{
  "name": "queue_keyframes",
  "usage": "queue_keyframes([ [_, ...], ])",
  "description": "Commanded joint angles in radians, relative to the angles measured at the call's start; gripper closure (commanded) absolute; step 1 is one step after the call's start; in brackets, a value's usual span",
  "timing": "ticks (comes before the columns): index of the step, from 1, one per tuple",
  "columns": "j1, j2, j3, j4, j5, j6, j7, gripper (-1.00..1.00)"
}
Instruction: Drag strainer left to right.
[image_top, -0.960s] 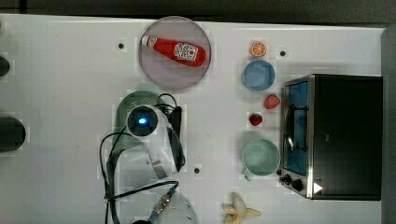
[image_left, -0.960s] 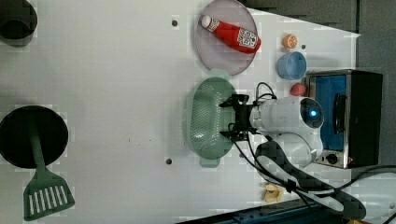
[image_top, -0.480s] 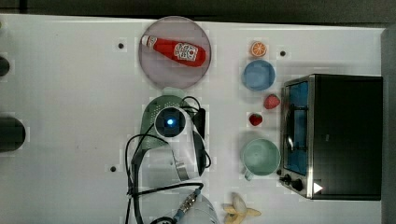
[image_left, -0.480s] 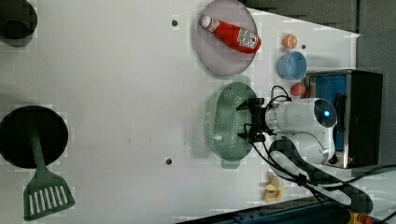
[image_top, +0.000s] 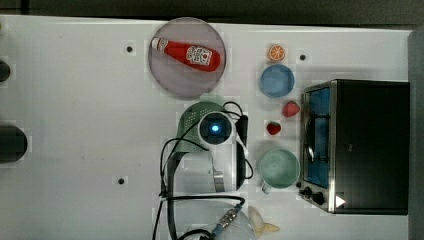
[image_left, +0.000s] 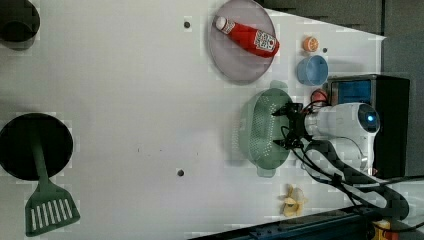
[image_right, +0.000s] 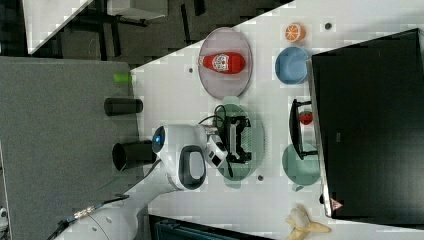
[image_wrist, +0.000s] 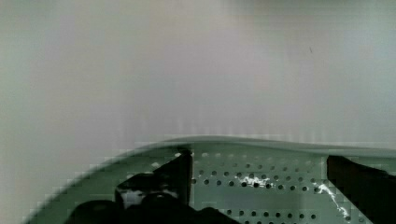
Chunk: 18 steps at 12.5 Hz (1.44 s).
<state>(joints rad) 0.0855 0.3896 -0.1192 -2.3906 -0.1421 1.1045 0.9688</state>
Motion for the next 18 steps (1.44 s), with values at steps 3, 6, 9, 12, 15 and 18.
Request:
queue_keyframes([
  [3, -0.02, -0.025, -0.087, 0.0, -0.02, 0.003, -0.155, -1.0],
  [6, -0.02, -0.028, -0.108, 0.003, -0.02, 0.011, -0.176, -1.0],
  [9, -0.02, -0.094, -0.06, 0.005, -0.02, -0.01, -0.367, -1.0],
  [12, -0.02, -0.234, -0.029, 0.026, -0.018, -0.176, -0.549, -1.0],
  [15, -0.018, -0.396, -0.016, 0.086, 0.016, -0.393, -0.7, -1.0],
  [18, -0.018, -0.561, -0.011, 0.142, 0.133, -0.606, -0.84, -1.0],
])
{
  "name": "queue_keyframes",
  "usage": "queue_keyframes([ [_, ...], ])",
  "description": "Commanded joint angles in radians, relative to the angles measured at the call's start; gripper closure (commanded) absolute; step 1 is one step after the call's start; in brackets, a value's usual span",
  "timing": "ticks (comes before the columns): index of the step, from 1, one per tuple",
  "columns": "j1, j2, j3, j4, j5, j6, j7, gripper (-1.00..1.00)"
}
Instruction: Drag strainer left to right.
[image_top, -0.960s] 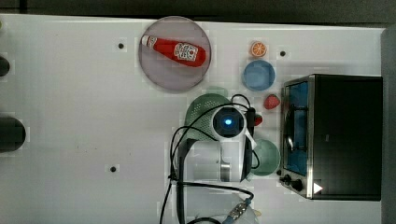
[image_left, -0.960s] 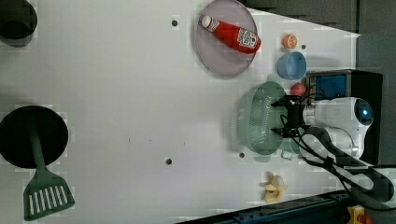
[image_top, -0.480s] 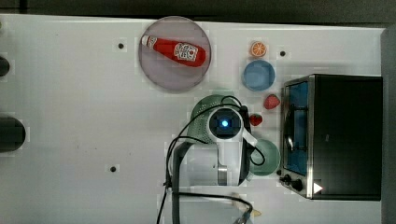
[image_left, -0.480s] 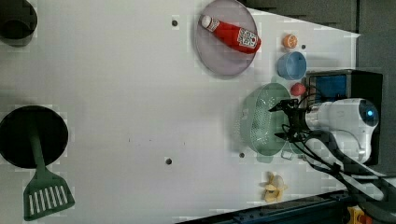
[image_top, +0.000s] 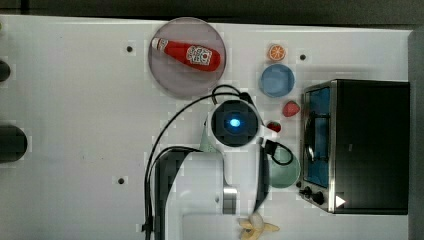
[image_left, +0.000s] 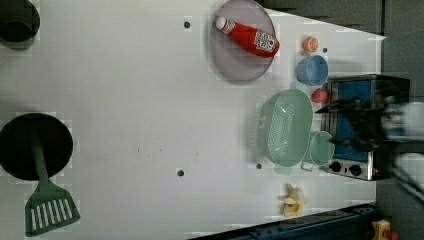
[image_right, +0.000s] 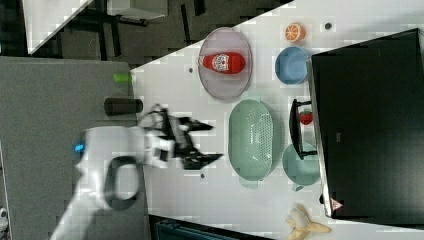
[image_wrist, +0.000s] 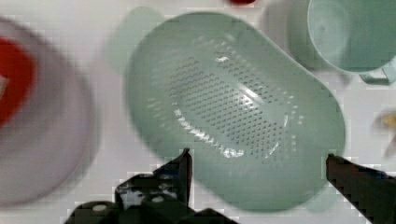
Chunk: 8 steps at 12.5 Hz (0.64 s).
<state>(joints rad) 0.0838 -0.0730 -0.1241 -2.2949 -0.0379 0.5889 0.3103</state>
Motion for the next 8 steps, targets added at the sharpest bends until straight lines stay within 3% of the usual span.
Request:
queue_keyframes([
  [1, -0.016, -0.148, -0.005, 0.065, 0.037, -0.145, -0.234, -1.0],
  [4, -0.017, -0.246, -0.005, 0.132, 0.033, -0.355, -0.255, -1.0],
  [8, -0.015, -0.266, 0.007, 0.227, 0.018, -0.559, -0.255, -1.0],
])
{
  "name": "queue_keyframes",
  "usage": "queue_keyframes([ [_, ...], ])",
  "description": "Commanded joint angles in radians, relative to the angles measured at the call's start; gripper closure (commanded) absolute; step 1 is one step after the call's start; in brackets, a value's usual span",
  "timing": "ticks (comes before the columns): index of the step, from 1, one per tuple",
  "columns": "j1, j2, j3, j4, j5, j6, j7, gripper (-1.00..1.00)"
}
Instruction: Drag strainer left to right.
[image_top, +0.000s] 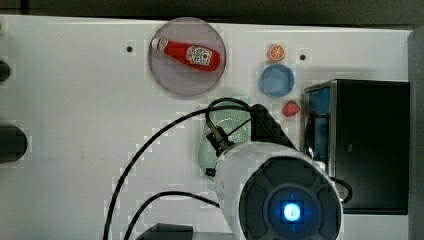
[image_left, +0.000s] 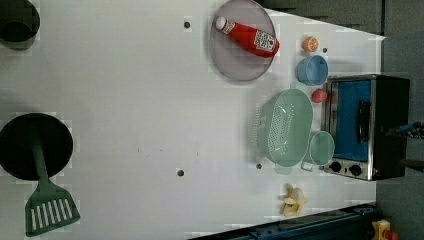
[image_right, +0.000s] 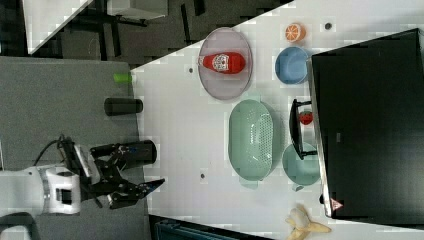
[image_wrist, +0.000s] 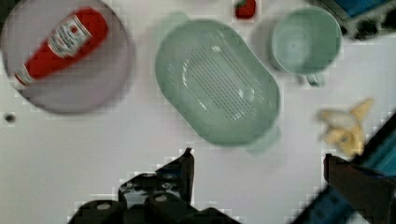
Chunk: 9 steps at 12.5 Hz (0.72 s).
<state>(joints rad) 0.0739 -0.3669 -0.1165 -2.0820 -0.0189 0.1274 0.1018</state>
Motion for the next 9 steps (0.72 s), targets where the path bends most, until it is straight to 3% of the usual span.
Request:
queue_keyframes([
  [1, -0.005, 0.028, 0.001, 0.029, -0.005, -0.126, -0.047, -1.0],
  [9, -0.005, 0.057, 0.004, 0.029, -0.007, -0.127, -0.047, -1.0],
])
